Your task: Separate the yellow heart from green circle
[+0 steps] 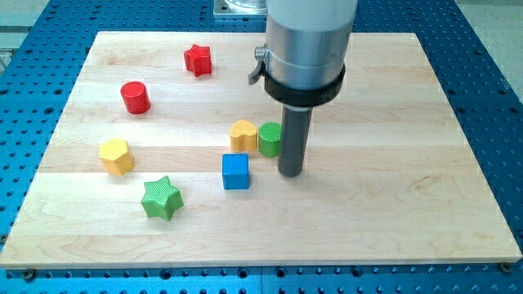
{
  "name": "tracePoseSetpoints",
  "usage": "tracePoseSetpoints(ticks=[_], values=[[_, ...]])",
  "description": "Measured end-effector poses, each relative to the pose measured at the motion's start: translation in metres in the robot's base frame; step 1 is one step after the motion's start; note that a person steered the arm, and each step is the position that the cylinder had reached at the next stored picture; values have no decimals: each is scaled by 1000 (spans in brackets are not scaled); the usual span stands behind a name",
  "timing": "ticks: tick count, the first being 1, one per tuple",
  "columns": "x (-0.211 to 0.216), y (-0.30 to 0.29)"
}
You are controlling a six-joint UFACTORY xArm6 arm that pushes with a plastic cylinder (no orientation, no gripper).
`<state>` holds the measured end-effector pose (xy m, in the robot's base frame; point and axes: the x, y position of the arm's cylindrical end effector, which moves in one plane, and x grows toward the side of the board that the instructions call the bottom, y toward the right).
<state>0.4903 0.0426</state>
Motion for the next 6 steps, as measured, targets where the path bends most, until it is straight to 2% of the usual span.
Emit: tracePoseSetpoints(ticks=[2, 3, 4, 6], values=[[-37, -23], [-9, -60], [-8, -63], [9, -33]])
